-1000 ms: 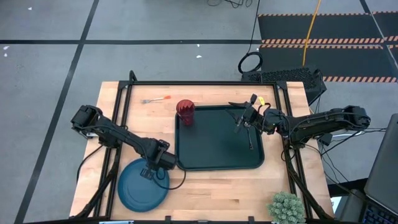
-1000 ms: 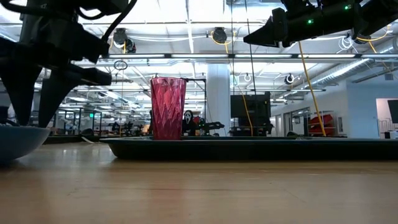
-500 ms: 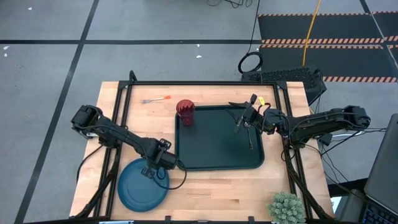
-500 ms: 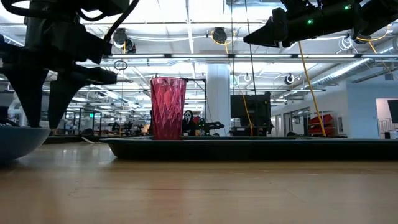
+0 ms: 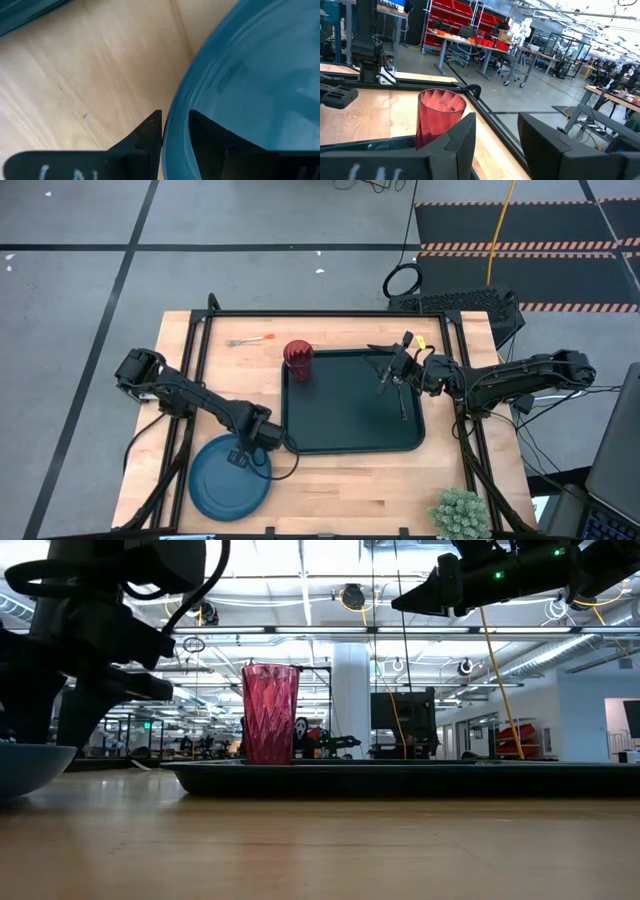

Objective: Pick and place plate/cup/fork/spoon on tray
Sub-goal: Put the blue plate to the left of the black spoon on the black tray

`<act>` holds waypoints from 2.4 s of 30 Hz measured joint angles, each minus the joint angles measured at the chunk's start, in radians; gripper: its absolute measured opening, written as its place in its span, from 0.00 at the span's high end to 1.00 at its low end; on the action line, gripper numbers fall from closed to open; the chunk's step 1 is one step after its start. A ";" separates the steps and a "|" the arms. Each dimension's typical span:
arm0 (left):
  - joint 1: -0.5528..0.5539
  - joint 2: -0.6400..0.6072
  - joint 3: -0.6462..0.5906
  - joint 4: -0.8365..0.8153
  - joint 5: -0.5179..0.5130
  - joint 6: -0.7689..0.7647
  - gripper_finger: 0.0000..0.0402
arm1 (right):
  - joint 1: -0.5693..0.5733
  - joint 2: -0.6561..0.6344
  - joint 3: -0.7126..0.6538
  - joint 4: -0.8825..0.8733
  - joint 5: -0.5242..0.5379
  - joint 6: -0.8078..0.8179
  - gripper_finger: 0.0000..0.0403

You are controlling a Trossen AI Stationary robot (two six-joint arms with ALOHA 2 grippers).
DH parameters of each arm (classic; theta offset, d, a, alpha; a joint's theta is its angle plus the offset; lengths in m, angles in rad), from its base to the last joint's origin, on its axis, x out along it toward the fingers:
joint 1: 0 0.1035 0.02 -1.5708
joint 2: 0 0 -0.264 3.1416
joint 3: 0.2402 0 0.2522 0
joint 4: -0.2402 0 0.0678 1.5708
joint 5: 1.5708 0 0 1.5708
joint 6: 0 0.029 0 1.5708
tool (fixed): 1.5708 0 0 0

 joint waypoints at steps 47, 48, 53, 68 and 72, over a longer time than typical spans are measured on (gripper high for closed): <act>0.293 -0.011 0.216 0.154 0.125 -0.576 0.98 | 0.000 0.000 0.000 0.005 0.000 -0.003 0.65; 0.305 -0.011 0.216 0.154 0.117 -0.572 0.98 | 0.000 0.000 0.000 0.005 0.000 -0.008 0.65; 0.361 -0.011 0.216 0.188 0.084 -0.576 0.98 | 0.000 0.000 0.000 0.005 0.000 -0.027 0.65; 0.366 0.157 0.593 -0.064 -0.053 -0.345 0.98 | 0.021 -0.094 0.000 -0.090 0.185 -0.102 0.65; 0.361 0.219 0.640 -0.086 -0.051 -0.298 0.98 | 0.060 -0.227 0.000 -0.239 0.431 -0.101 0.65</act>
